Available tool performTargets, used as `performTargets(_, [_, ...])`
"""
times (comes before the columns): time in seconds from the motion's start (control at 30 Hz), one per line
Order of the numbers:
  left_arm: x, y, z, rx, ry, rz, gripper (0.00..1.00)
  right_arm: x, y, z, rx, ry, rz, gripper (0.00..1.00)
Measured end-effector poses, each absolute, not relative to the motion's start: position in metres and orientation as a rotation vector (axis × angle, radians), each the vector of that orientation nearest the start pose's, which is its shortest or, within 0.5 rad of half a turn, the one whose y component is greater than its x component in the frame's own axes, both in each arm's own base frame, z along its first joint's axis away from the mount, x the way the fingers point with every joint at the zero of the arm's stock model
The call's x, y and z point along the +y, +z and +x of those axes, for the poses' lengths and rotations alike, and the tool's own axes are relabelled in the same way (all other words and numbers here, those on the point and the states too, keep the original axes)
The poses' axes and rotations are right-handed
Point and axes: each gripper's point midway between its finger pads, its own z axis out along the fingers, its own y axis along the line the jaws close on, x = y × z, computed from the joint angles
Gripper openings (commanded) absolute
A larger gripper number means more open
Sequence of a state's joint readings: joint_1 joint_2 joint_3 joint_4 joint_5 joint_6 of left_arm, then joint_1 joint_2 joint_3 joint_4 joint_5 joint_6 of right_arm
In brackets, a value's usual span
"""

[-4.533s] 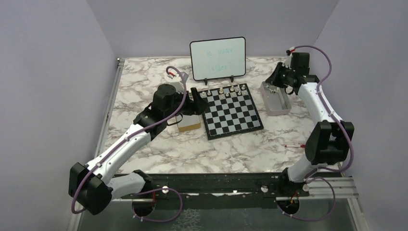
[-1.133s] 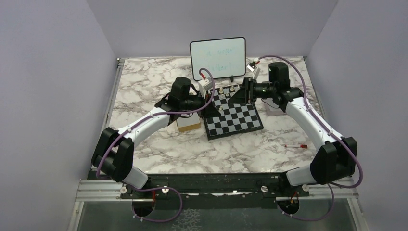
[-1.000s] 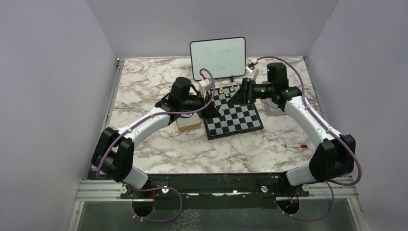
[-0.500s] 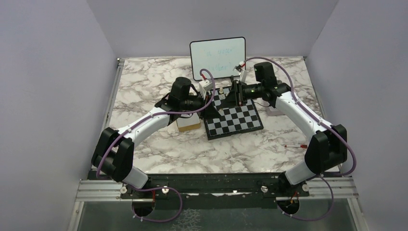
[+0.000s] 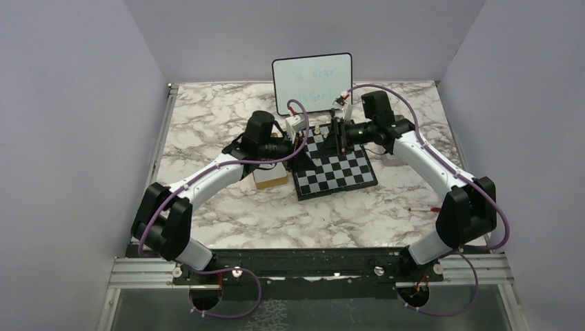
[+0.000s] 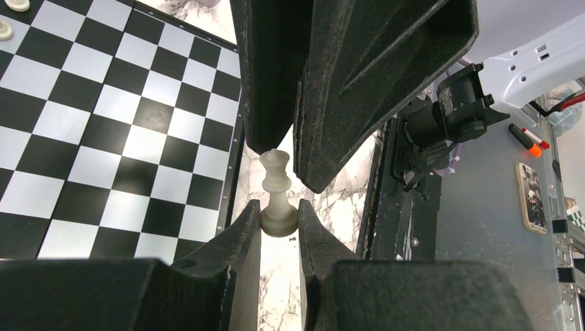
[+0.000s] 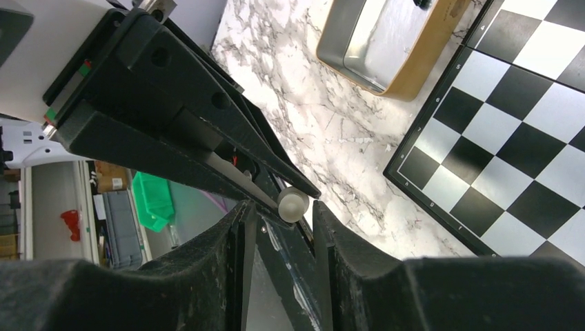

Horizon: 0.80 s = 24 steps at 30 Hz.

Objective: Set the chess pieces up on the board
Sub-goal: Place the chess piece on the chessboard.

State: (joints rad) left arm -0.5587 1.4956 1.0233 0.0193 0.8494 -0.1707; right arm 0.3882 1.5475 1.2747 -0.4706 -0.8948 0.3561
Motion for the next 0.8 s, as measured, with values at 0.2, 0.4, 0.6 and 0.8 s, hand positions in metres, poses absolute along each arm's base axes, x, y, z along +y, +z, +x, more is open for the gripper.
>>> performTargets(0.2, [-0.324, 0.201, 0.262, 1.873, -1.305, 0.953, 0.05, 0.275, 0.215, 0.284, 2.342, 1.404, -0.516, 0.35])
performTargets(0.4, [-0.324, 0.201, 0.262, 1.871, -1.303, 0.956, 0.07, 0.276, 0.215, 0.284, 2.342, 1.41, -0.508, 0.2])
performTargets(0.6, [-0.323, 0.198, 0.264, 1.879, -1.278, 0.959, 0.45, 0.277, 0.212, 0.286, 2.333, 1.419, -0.492, 0.16])
performTargets(0.8, [-0.315, 0.188, 0.267, 1.941, -1.205, 0.932, 0.79, 0.275, 0.208, 0.301, 2.314, 1.326, -0.441, 0.16])
